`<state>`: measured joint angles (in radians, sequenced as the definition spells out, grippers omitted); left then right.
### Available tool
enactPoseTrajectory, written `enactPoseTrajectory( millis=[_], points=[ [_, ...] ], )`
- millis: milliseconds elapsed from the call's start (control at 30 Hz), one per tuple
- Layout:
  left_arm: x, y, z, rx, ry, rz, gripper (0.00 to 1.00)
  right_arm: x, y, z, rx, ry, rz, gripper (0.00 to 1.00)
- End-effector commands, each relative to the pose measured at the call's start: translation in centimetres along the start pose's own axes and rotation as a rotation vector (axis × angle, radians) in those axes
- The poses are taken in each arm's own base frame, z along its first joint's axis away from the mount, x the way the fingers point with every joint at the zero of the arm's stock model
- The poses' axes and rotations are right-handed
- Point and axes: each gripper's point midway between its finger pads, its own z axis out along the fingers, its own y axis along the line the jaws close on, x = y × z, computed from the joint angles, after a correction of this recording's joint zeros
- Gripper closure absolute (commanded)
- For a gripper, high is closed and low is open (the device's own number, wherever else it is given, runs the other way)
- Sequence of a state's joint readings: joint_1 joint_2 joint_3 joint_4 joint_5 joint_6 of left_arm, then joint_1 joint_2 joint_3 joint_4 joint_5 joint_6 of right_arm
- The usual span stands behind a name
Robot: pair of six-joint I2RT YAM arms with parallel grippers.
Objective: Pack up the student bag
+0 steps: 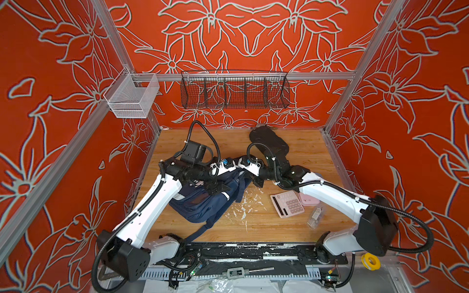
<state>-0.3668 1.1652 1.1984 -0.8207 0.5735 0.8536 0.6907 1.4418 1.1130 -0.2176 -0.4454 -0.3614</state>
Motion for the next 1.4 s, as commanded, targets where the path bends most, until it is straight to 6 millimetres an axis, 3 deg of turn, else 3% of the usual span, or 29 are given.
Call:
enactPoseTrajectory(
  millis=[0, 133, 333, 467, 567, 633, 700, 833, 967, 1033, 1167, 1233, 1367],
  points=[
    [0.7, -0.8, -0.7, -0.096, 0.023, -0.017, 0.03, -1.3, -1.1, -1.5, -0.004, 0.011, 0.292, 1.00],
    [0.9, -1.8, -0.6, -0.126, 0.052, -0.025, 0.03, -1.1, -1.4, -1.0, -0.011, 0.042, 0.379, 1.00],
    [-2.9, -0.7, -2.0, -0.177, -0.008, -0.006, 0.03, 0.3, -1.7, 0.2, -0.020, 0.160, 0.442, 1.00],
    [-1.7, -2.3, -0.4, -0.109, 0.128, 0.035, 0.03, -0.4, -2.0, 0.2, -0.005, 0.131, 0.476, 1.00],
    [-3.0, -3.2, 0.0, -0.118, 0.087, 0.038, 0.03, -0.9, -2.0, 0.3, -0.017, 0.129, 0.492, 1.00],
    [-2.1, -2.5, 0.1, -0.171, 0.117, 0.033, 0.03, -1.2, -1.7, 0.2, -0.033, 0.113, 0.482, 1.00],
    [0.4, -1.5, 0.6, -0.230, 0.222, 0.058, 0.03, -1.3, -1.6, 0.1, -0.035, 0.096, 0.482, 1.00],
    [3.5, -0.2, 1.2, -0.283, 0.375, 0.104, 0.02, -1.4, -1.2, 0.0, -0.059, 0.096, 0.492, 1.00],
    [4.0, 1.3, 0.2, -0.347, 0.452, 0.193, 0.26, -0.6, -0.6, 0.4, -0.094, 0.086, 0.482, 1.00],
    [3.8, 1.5, -0.4, -0.346, 0.448, 0.241, 0.47, -0.1, -0.7, 0.8, -0.095, 0.067, 0.481, 1.00],
    [2.5, 0.7, -1.5, -0.243, 0.326, 0.235, 0.96, -0.2, -1.6, 0.8, -0.125, 0.000, 0.479, 0.81],
    [1.8, 0.3, -1.8, -0.187, 0.270, 0.208, 1.00, -1.0, -2.1, 0.1, -0.102, -0.050, 0.438, 0.65],
    [1.2, -0.9, -1.6, -0.062, 0.205, 0.165, 1.00, -3.3, -2.5, -3.7, 0.019, -0.240, 0.308, 0.45]
  ],
)
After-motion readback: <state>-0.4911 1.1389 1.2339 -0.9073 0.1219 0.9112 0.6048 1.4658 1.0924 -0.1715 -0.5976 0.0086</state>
